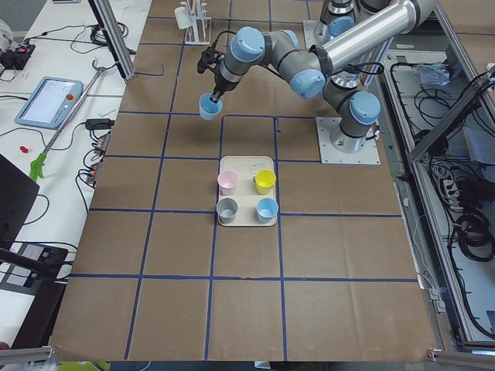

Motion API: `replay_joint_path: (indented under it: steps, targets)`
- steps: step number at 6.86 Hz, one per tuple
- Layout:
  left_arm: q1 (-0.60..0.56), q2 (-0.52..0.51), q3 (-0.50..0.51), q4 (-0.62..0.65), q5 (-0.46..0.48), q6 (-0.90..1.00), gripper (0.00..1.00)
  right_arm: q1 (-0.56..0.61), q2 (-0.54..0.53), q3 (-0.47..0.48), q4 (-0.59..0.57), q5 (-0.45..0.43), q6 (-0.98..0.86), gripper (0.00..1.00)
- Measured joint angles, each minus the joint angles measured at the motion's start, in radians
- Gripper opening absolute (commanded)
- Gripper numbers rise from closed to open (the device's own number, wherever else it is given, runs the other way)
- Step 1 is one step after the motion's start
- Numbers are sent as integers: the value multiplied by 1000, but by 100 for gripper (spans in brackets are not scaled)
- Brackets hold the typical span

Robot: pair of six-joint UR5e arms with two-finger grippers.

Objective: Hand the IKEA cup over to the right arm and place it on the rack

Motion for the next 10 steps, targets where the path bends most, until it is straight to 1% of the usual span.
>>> replay_joint_path:
  steps: [1, 2, 3, 5, 6, 8, 10]
  targets:
    - [-15, -10, -4, 21, -133, 40, 0, 0, 2, 1, 0, 0, 0, 100]
    - [-30, -28, -6, 31, -239, 99, 0, 0, 3, 2, 0, -1, 0, 100]
    - [-57, -51, -8, 36, -314, 169, 0, 0, 4, 3, 0, -2, -1, 100]
    - [-131, -78, -23, 52, -385, 284, 0, 0, 4, 6, 2, -2, -1, 100]
    - [-153, -98, -54, 107, -422, 324, 0, 1, 7, 8, -1, -3, -2, 100]
    - [-180, -137, -118, 294, -453, 270, 0, 5, 24, 12, -19, -3, -4, 100]
    - [-230, -144, -195, 474, -459, 212, 0, 22, 32, 13, -20, -1, 22, 100]
